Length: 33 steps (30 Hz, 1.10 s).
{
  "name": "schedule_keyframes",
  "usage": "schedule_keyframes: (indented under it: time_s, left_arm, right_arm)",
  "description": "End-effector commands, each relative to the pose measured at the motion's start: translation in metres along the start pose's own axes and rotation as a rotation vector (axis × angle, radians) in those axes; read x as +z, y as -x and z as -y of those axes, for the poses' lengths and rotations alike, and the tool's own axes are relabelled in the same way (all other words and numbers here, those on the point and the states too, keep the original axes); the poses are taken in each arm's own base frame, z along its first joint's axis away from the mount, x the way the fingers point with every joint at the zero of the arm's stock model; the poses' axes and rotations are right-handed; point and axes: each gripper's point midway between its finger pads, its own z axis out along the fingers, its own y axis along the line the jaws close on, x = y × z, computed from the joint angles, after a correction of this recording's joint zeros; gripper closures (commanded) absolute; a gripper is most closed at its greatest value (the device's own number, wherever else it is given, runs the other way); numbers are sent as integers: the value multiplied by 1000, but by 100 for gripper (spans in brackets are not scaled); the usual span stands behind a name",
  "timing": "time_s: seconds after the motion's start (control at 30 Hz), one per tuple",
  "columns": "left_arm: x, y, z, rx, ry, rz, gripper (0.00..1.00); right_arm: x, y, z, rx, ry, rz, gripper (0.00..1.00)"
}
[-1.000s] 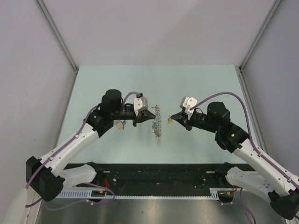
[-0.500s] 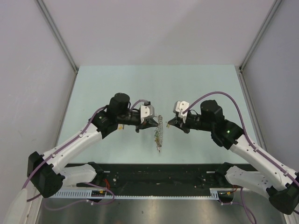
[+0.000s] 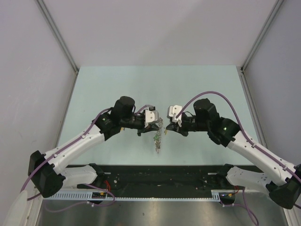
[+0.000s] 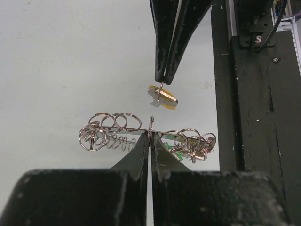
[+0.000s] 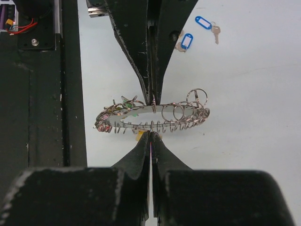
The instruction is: Put the keys on the keyring
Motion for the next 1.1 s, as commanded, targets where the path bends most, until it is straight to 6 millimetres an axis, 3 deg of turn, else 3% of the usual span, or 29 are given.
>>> schedule_keyframes:
  time_s: [0.0,0.6,1.07]
  left_arm:
    - [-3,15,-1,88,4,38,100]
    - [-4,18,22,197,-87,93,100]
    - [-4,12,26,248,-102,94,99]
  right_arm:
    - [-2,12,-2,-38,23,3,100]
    - [3,12,-9,-55,60,-8,100]
    - [8,1,-15,-70,65,-82,100]
